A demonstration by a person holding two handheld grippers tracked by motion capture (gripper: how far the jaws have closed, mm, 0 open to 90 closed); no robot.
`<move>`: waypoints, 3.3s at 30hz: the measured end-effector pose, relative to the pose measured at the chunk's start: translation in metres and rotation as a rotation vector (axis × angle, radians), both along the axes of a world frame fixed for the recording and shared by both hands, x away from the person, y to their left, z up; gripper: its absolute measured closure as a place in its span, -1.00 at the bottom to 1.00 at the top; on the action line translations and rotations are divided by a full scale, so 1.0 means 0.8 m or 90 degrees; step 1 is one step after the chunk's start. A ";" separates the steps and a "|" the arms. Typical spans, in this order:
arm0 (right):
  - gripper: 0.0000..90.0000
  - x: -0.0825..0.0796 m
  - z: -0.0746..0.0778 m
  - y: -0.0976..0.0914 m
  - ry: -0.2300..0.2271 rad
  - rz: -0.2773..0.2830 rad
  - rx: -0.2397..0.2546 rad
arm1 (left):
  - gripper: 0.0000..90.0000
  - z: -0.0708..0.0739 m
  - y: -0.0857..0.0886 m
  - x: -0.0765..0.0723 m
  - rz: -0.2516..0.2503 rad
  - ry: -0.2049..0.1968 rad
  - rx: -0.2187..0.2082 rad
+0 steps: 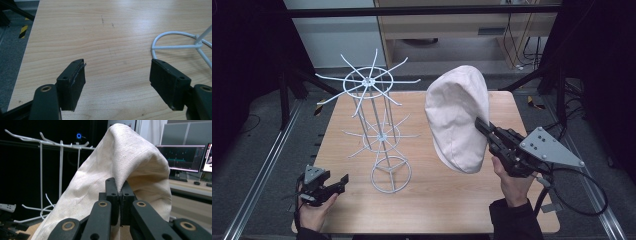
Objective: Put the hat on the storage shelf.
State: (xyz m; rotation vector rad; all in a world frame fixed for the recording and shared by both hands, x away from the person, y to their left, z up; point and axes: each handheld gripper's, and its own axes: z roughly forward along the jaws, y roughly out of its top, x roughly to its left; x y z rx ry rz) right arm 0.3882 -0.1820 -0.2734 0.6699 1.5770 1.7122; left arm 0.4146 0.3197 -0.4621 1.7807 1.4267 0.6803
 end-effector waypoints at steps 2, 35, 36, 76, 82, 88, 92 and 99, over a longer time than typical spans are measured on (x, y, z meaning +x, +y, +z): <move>0.97 -0.002 0.004 -0.001 -0.010 0.002 0.002 | -0.37 0.000 0.000 0.000 0.000 0.000 -0.001; 0.97 0.004 0.068 0.031 -0.089 0.047 0.005 | -0.37 -0.001 0.000 0.001 -0.001 0.003 0.001; 0.98 0.007 0.068 0.033 -0.089 0.047 0.005 | -0.37 -0.001 0.000 0.001 0.000 0.004 0.001; 0.95 0.043 0.008 0.066 0.024 0.108 -0.067 | -0.37 -0.002 0.000 0.002 0.001 0.004 0.005; 0.89 0.046 0.005 0.070 0.032 0.113 -0.073 | -0.37 -0.002 0.000 0.002 0.002 0.004 0.005; 0.84 0.048 0.000 0.076 0.046 0.113 -0.089 | -0.37 -0.002 0.001 0.002 0.003 0.004 0.005; 0.77 0.052 -0.005 0.079 0.061 0.115 -0.094 | -0.37 -0.002 0.001 0.002 0.003 0.005 0.005; 0.66 0.056 -0.010 0.086 0.080 0.111 -0.105 | -0.37 -0.002 0.001 0.002 0.004 0.004 0.005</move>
